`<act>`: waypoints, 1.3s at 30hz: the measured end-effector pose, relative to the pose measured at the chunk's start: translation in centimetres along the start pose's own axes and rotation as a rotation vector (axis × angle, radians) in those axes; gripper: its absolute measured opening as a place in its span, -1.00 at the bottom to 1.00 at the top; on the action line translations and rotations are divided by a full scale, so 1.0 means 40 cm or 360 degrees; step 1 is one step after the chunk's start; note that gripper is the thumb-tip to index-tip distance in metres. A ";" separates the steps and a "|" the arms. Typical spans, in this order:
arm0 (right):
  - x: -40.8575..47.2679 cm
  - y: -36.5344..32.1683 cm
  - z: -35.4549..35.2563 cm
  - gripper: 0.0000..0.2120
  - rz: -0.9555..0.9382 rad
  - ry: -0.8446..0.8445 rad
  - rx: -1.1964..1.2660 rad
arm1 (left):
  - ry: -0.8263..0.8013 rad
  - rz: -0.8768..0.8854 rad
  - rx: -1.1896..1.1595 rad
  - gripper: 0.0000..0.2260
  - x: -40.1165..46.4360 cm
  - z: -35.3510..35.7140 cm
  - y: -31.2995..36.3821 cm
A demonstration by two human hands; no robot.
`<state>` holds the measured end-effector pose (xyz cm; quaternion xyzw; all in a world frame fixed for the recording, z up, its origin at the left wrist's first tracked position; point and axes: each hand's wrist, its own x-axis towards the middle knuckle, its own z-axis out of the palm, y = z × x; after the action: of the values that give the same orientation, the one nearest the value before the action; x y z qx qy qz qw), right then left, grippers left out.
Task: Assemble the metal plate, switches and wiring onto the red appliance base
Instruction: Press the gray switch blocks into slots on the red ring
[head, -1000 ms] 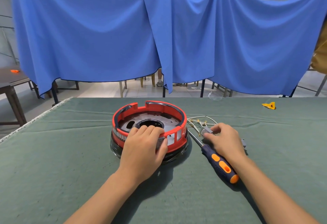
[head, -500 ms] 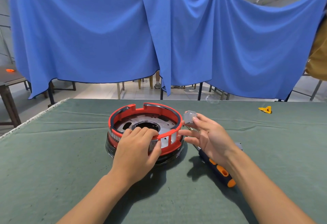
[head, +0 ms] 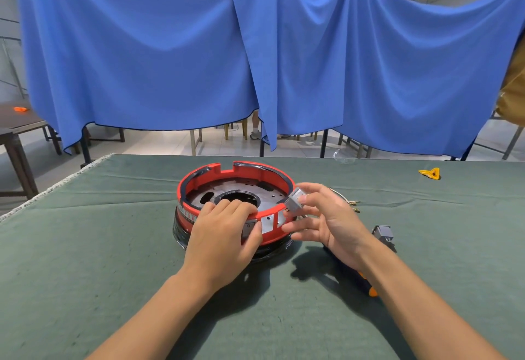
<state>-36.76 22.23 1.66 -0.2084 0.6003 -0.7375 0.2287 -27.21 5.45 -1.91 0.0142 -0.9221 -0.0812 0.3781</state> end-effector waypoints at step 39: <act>-0.012 0.065 0.062 -0.53 -0.0916 0.0314 -0.2374 | -0.0027 -0.0108 -0.0150 -0.61 0.001 -0.011 0.006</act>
<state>-34.71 20.11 -0.44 -0.3867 0.8748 -0.1874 -0.2236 -26.91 5.64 -1.53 0.0269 -0.9194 -0.1374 0.3676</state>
